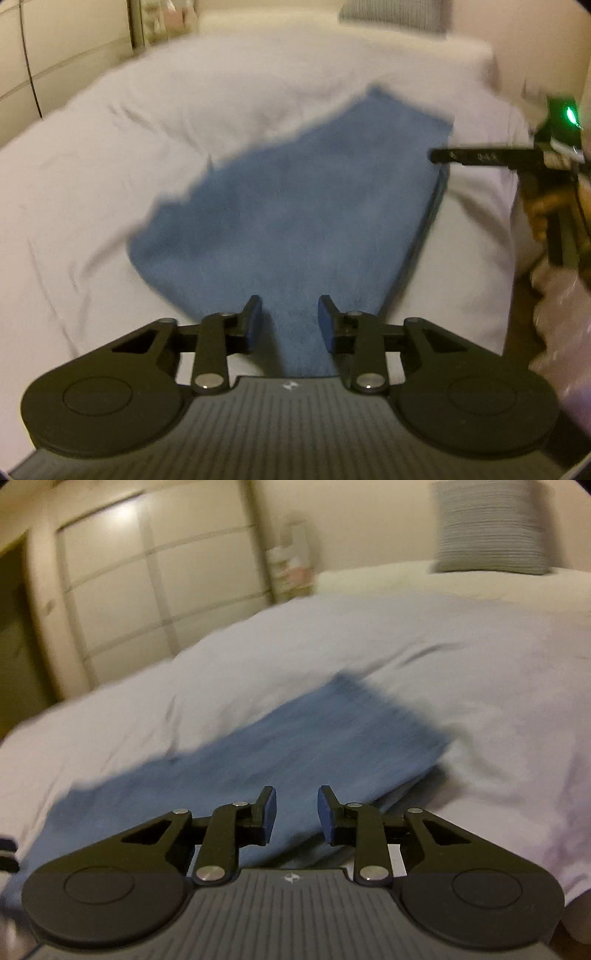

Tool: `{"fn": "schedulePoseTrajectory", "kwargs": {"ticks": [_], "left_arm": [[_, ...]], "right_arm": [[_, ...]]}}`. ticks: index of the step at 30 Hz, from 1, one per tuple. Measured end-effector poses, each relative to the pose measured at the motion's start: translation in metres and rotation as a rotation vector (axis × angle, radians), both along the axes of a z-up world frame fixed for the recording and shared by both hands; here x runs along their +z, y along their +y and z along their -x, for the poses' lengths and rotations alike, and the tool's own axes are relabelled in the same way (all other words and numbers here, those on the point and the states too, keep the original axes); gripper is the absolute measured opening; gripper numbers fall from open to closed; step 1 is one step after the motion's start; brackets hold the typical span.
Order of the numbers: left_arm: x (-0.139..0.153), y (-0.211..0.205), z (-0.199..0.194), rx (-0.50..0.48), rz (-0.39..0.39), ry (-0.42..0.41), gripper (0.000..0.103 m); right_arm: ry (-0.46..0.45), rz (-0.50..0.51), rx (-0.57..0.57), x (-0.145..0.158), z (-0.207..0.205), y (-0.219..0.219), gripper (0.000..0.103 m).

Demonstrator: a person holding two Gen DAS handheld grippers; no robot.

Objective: Fold clothes
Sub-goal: 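Lay the folded jeans down and open the right gripper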

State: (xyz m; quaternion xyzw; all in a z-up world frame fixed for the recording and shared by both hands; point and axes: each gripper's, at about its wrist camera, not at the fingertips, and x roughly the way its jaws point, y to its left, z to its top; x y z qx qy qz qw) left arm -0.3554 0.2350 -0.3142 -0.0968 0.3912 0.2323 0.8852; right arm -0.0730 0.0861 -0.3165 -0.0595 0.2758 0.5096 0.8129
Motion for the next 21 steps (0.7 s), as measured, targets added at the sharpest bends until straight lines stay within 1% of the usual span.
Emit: {"fn": "schedulePoseTrajectory", "kwargs": {"ticks": [1,3,4,5,7,8,10,12,13,15,18,19,20,21], "left_arm": [[-0.013,0.0,-0.001,0.009,0.003,0.023,0.03],[-0.016,0.007,0.001,0.053,0.057,0.0,0.03],[-0.011,0.007,0.001,0.079,0.054,0.004,0.03],[-0.007,0.006,0.001,0.104,0.049,0.009,0.03],[0.002,0.0,0.002,0.132,0.001,0.02,0.028],[0.003,-0.003,0.004,0.143,-0.008,0.015,0.029],[-0.004,-0.003,0.009,0.173,0.017,0.01,0.03],[-0.018,-0.001,0.01,0.187,0.024,0.014,0.033],[-0.018,-0.001,0.011,0.205,0.033,0.011,0.034],[-0.011,-0.004,0.01,0.224,0.021,0.019,0.034],[0.0,-0.013,0.009,0.244,-0.016,0.044,0.033],[0.0,-0.015,0.01,0.252,-0.021,0.047,0.033],[0.001,-0.018,0.011,0.26,-0.025,0.05,0.033],[-0.002,-0.018,0.01,0.269,-0.024,0.054,0.033]], "right_arm": [[-0.002,0.027,0.0,-0.007,0.001,0.004,0.028],[-0.007,0.081,0.001,-0.021,0.003,0.011,0.027],[-0.007,0.104,-0.001,-0.027,0.004,0.014,0.027],[0.0,0.111,-0.013,-0.021,0.004,0.012,0.027],[-0.016,0.107,-0.027,-0.011,0.01,0.008,0.028],[-0.025,0.1,-0.031,-0.008,0.013,0.005,0.028],[-0.016,0.095,-0.027,-0.008,0.018,0.003,0.028],[-0.001,0.161,-0.031,-0.019,0.019,0.008,0.029],[0.004,0.176,-0.036,-0.026,0.02,0.009,0.029],[0.02,0.17,-0.054,-0.022,0.024,0.004,0.029],[0.04,0.118,-0.055,-0.006,0.037,-0.004,0.029],[0.035,0.099,-0.05,0.0,0.043,-0.008,0.032],[0.033,0.087,-0.04,0.0,0.048,-0.006,0.034],[0.034,0.091,-0.029,-0.003,0.051,-0.001,0.035]]}}
